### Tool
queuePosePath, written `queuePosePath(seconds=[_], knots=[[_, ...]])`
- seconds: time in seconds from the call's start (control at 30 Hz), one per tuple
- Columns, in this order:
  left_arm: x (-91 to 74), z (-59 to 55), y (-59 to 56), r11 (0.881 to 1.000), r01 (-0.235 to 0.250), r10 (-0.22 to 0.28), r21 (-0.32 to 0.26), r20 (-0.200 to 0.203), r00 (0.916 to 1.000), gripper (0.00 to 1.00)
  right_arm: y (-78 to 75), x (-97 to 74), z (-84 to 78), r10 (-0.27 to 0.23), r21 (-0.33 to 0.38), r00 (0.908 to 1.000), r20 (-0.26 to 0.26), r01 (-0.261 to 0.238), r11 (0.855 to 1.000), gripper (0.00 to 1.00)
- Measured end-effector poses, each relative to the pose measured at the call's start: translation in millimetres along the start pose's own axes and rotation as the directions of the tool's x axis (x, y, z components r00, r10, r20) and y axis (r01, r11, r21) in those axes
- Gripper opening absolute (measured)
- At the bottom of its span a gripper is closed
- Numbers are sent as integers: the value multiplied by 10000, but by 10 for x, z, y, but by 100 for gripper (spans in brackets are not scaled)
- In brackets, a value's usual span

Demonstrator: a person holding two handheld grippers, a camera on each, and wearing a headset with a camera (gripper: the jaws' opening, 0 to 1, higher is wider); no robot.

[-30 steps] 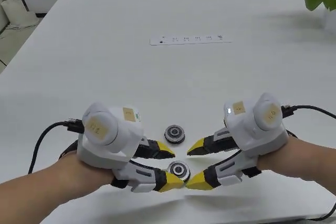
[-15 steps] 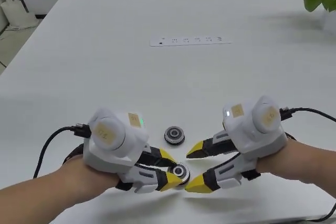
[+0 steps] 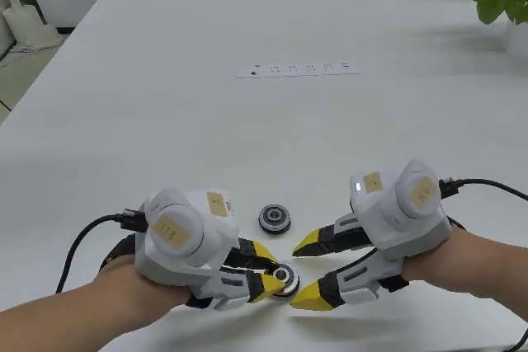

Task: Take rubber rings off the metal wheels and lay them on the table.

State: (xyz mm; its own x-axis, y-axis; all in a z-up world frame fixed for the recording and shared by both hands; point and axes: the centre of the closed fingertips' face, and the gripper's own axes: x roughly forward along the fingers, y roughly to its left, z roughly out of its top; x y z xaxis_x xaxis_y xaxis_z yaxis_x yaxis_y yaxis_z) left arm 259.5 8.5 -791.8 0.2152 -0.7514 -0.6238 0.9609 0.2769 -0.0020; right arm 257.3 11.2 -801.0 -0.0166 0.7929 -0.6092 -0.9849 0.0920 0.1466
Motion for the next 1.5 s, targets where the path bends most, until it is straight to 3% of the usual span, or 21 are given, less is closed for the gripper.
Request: queuePosePath(seconds=[0.33, 0.53, 0.7, 1.33, 1.5], knots=[[-2, -22, 10, 9992, -233, 230, 316, 76, 9997, 14, 34, 49, -19, -50, -186, 9999, -108, 48, 9998, 35], [1, -31, 18, 9984, -341, 337, 456, 86, 9994, 13, 6, 66, 26, -158, 126, 9996, 220, 155, 9998, 31], [0, -33, 24, 9982, -368, 363, 466, 109, 9993, 13, -17, 65, 11, -229, 187, 9995, 204, 226, 9996, 28], [10, -35, 54, 9980, -413, 406, 472, 163, 9990, 13, -18, 18, -36, -61, 355, 9999, 122, 57, 9994, 21], [13, -39, 64, 9978, -462, 455, 466, 167, 9988, 13, 5, 3, -68, 72, 348, 10000, -21, -71, 9994, 14]])
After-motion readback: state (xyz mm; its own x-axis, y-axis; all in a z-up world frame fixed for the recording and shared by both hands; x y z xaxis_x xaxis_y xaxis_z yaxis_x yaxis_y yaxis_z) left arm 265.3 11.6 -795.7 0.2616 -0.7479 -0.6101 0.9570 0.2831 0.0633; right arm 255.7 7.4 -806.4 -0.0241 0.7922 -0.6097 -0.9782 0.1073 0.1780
